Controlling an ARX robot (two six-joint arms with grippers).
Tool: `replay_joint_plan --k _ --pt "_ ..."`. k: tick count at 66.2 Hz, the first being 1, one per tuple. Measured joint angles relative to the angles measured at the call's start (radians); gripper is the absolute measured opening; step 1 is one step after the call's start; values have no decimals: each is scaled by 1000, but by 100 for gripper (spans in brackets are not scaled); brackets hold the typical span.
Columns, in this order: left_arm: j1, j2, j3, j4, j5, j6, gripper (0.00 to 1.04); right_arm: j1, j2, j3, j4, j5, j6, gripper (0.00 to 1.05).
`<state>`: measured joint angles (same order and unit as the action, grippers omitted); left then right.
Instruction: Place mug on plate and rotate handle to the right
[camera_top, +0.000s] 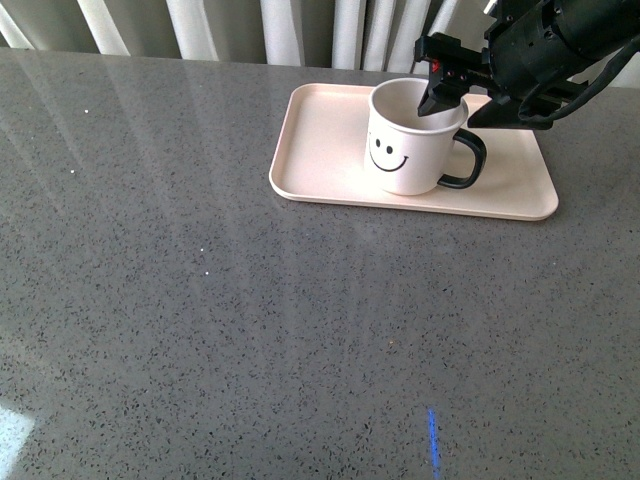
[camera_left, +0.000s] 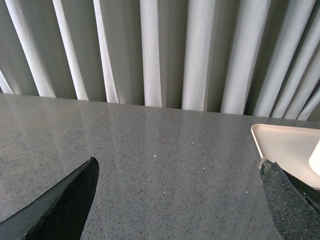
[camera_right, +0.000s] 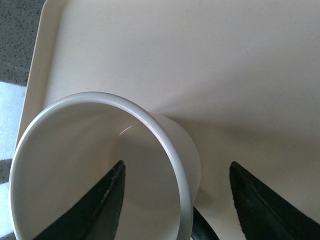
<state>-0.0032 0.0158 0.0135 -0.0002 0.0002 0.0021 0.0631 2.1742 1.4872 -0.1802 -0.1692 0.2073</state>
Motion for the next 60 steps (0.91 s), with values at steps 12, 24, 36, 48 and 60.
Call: replay_joint_plan --k 12,24,36,48,60 --pt "0 0 0 0 0 0 95 0 2 3 -10 2 2 27" --pt "0 0 0 0 0 0 96 0 4 18 -31 -1 -4 1" --pt "0 0 0 0 0 0 95 -6 4 42 -66 3 -66 2" --pt "0 0 0 0 0 0 95 -32 3 90 -124 -4 -218 2" --pt "0 0 0 0 0 0 95 -57 3 148 -149 -42 -353 2"
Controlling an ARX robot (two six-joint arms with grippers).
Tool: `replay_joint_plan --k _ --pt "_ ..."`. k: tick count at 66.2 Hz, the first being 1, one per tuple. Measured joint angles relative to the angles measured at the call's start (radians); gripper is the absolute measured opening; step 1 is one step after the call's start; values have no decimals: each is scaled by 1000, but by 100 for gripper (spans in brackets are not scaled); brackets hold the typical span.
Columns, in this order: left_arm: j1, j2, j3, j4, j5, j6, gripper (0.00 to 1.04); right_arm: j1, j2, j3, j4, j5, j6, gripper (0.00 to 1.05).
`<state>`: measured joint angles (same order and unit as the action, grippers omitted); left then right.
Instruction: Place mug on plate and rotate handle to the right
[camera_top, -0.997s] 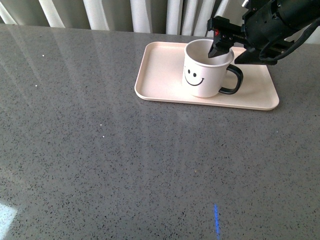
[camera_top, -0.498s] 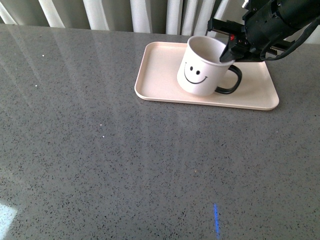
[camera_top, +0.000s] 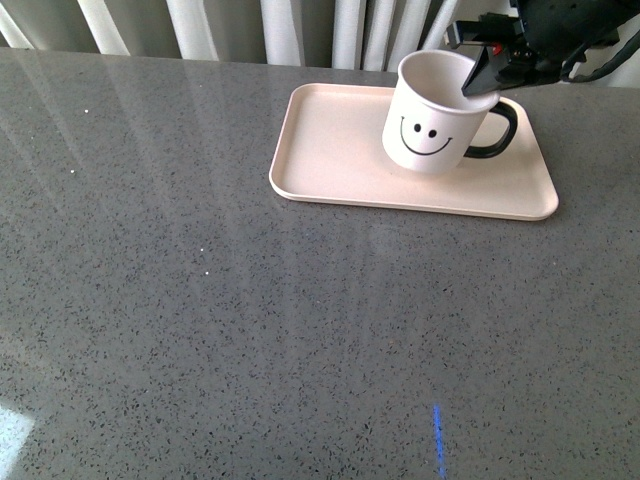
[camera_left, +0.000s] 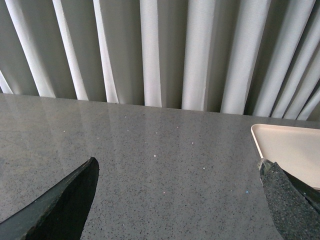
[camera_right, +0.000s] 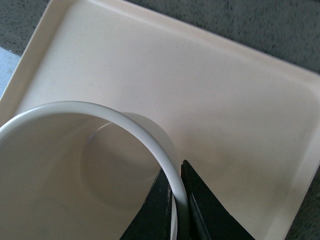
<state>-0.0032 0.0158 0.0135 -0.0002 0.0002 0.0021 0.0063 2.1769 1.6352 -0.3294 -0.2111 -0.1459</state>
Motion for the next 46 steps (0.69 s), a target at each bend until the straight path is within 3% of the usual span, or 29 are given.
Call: replay_joint_plan --k 19,46 --pt "0 0 0 0 0 0 95 -5 9 50 -36 -55 -200 2" --pt "0 0 0 0 0 0 96 -5 53 67 -59 -74 -263 2"
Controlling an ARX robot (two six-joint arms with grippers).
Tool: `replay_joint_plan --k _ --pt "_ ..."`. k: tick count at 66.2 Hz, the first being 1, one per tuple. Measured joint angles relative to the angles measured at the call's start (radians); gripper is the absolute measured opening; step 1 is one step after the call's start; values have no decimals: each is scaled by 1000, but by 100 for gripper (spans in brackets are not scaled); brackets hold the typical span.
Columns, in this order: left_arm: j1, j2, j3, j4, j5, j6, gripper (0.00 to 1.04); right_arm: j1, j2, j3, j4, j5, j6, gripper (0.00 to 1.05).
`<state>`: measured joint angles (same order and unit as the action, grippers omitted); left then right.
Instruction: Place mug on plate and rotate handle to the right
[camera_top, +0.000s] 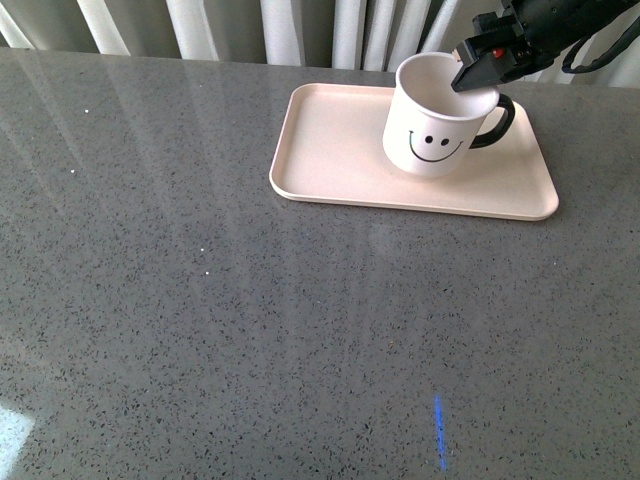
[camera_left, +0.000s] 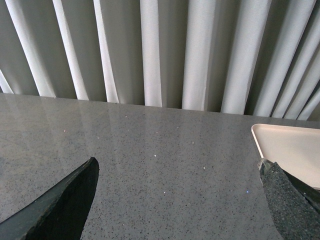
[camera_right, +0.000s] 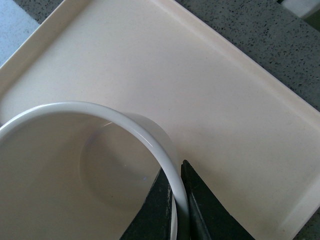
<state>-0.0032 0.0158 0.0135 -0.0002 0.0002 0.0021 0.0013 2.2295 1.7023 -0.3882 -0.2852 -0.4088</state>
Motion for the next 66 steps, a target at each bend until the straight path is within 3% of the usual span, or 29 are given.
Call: replay_joint_plan --k 66 --pt "0 0 0 0 0 0 95 11 50 40 -52 2 -57 2"
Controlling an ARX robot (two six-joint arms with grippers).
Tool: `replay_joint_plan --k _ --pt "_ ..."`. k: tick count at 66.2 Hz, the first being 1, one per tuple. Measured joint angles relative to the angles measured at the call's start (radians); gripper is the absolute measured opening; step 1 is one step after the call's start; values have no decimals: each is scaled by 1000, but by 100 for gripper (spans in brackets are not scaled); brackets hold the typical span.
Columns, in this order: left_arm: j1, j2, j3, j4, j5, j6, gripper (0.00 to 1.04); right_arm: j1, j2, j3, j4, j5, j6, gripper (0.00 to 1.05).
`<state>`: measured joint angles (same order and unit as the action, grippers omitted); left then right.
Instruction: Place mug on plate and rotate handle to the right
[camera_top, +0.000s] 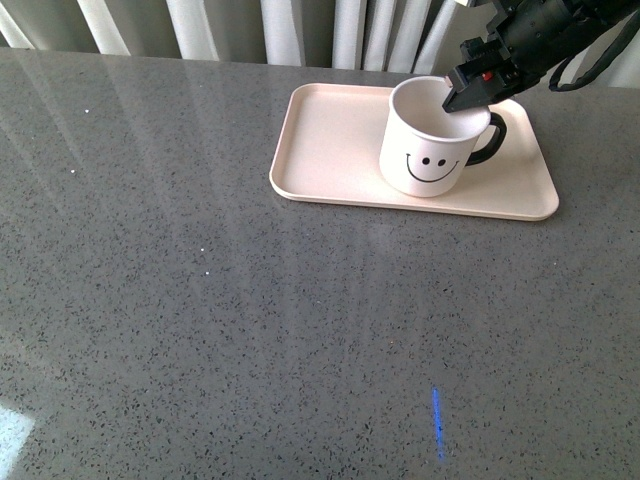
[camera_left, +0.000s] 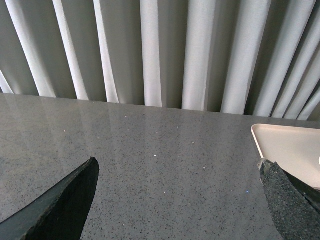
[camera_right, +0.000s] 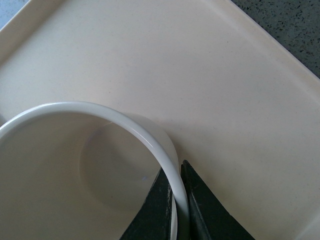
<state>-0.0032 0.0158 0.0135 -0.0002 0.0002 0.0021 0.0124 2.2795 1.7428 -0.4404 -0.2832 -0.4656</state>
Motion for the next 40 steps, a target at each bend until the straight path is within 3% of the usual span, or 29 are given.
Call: replay_joint_plan --k 4,40 --pt "0 0 0 0 0 0 95 1 2 2 -2 2 -2 3" --pt "0 0 0 0 0 0 95 2 3 9 12 -19 -3 85"
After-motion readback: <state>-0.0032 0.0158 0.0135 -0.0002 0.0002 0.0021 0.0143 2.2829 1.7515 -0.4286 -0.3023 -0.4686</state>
